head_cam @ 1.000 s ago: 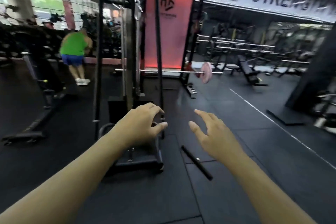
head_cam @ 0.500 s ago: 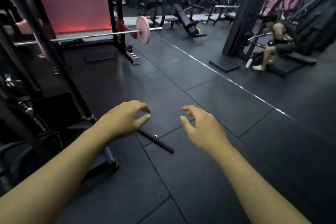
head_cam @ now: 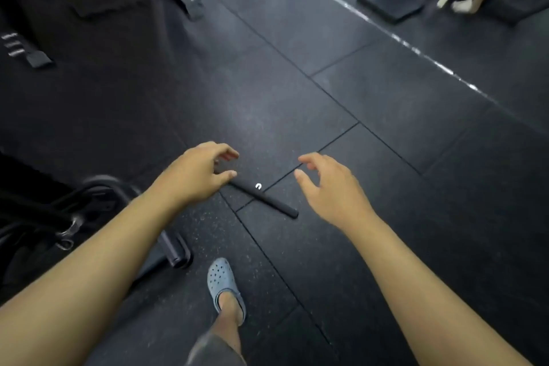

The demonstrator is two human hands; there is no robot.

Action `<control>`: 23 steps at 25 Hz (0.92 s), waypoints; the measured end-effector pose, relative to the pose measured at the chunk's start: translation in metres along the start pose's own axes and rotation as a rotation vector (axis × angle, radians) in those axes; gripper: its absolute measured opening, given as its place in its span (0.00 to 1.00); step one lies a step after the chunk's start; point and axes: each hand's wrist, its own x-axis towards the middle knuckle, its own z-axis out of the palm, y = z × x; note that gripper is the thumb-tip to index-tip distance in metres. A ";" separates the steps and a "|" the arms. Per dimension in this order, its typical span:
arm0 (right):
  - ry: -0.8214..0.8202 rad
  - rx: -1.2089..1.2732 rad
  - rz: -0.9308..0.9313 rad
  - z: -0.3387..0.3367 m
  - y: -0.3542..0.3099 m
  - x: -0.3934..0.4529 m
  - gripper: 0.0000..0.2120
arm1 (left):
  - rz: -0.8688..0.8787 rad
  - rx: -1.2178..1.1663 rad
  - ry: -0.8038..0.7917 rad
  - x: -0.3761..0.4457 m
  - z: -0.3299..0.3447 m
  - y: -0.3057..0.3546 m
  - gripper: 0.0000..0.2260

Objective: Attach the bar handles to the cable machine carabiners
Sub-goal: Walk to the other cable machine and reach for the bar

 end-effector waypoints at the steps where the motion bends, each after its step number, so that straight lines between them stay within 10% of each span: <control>1: -0.005 0.002 0.017 0.023 0.010 0.035 0.20 | -0.006 -0.013 -0.018 0.037 0.016 -0.019 0.15; 15: -0.233 -0.156 0.202 0.530 0.315 0.362 0.22 | 0.016 0.409 -0.303 0.386 0.498 -0.337 0.25; 23: -0.246 -0.343 0.045 0.579 0.334 0.380 0.21 | 0.315 0.588 -0.331 0.428 0.544 -0.375 0.21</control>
